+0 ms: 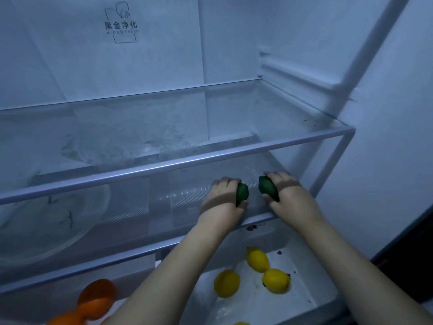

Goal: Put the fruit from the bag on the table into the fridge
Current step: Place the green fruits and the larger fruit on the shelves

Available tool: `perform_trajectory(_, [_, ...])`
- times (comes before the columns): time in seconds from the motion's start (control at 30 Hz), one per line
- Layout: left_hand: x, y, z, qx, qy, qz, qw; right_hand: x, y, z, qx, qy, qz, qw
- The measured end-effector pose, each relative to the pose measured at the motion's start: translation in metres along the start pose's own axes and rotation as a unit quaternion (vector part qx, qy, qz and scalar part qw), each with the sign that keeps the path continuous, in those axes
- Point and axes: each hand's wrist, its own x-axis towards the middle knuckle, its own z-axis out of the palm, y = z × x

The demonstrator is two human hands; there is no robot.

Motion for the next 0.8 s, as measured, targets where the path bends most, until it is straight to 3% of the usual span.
perform_trajectory(0.47, [-0.006, 0.003, 0.004, 0.020, 0.002, -0.029, 0.999, -0.006, 0.003, -0.002, -0.001, -0.010, -0.001, 1.000])
perform_trajectory(0.7, [-0.035, 0.021, -0.017, 0.058, 0.046, -0.050, 0.996, -0.035, -0.011, -0.033, 0.006, 0.099, -0.040, 0.994])
perform_trajectory(0.8, [-0.056, 0.033, -0.029, 0.072, 0.077, -0.042, 0.994, -0.051, -0.019, -0.045, 0.044, 0.109, -0.064, 0.991])
